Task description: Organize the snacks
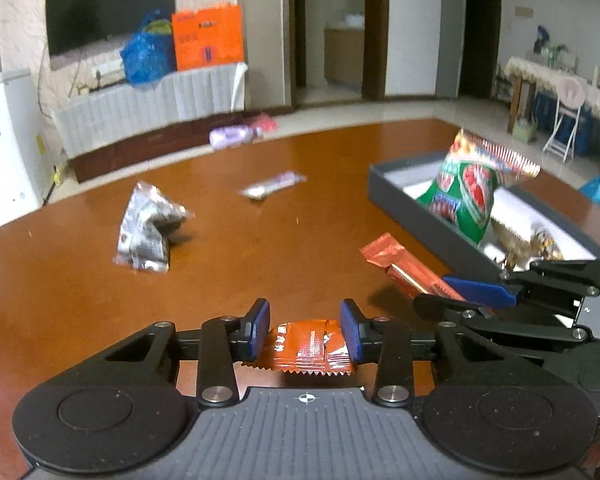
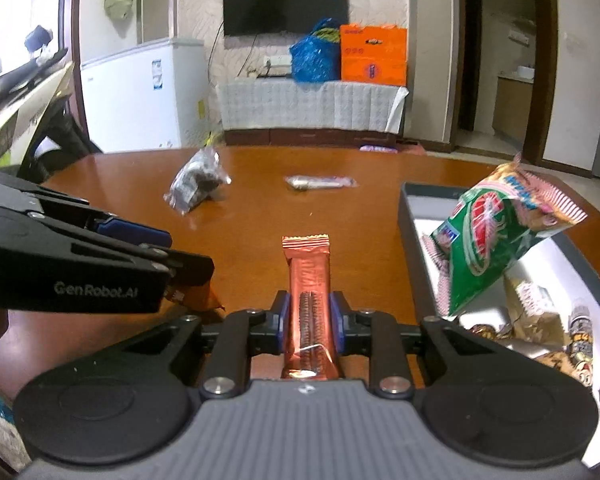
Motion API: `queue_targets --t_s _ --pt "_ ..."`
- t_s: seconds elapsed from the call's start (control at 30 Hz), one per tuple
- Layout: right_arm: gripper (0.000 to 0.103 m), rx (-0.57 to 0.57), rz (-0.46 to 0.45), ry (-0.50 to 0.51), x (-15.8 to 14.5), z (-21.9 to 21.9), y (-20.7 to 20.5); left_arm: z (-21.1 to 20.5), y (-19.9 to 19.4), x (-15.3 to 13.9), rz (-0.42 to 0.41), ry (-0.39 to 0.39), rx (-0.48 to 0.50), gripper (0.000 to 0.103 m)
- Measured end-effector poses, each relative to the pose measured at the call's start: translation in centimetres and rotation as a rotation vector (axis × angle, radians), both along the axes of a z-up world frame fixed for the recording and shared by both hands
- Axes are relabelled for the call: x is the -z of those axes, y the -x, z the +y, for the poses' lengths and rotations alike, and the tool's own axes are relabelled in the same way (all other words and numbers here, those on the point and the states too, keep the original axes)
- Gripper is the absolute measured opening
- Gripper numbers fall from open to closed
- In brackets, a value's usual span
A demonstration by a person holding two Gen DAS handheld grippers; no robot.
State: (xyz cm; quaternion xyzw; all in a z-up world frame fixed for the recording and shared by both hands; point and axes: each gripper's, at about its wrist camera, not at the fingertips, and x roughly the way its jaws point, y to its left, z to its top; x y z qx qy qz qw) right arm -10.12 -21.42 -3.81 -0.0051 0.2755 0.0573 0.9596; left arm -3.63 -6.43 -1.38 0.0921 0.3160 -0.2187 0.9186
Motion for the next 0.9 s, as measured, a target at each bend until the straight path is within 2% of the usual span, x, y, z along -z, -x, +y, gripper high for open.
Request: queue_targets --t_s 0.3,0.57,0.6,0.63,0.73,0.83,0.87,0.9 --pt "0.022 0.017 -0.014 -0.036 -0.7 -0.8 0.1 -0.1 0.1 -0.3 -0.032 0.009 0.005 0.036" --pt "0.022 0.033 -0.063 -0.081 -2.2 -1.7 1.0 0.6 0.4 -2.0 -0.106 0.081 -0.018 0.034" --pt "0.022 0.034 -0.067 -0.088 -2.4 -1.8 1.0 0.6 0.4 -2.1 -0.113 0.088 -0.019 0.025" --pt "0.022 0.036 -0.074 -0.094 -2.6 -1.9 1.1 0.6 0.4 -2.2 -0.12 0.092 -0.018 0.002" --pt "0.022 0.039 -0.094 -0.098 -3.1 -2.2 1.5 0.4 0.2 -2.3 -0.119 0.088 -0.026 0.004" --pt "0.022 0.034 -0.088 -0.08 -3.2 -2.2 1.5 0.0 -0.7 -1.3 -0.077 0.036 -0.044 0.006" --pt "0.022 0.036 -0.084 -0.079 -3.1 -2.3 1.5 0.2 -1.1 -1.0 -0.044 0.036 -0.047 0.015" --pt "0.022 0.035 -0.07 -0.084 -3.0 -2.3 1.4 0.4 -1.4 -0.9 -0.028 0.047 -0.049 0.029"
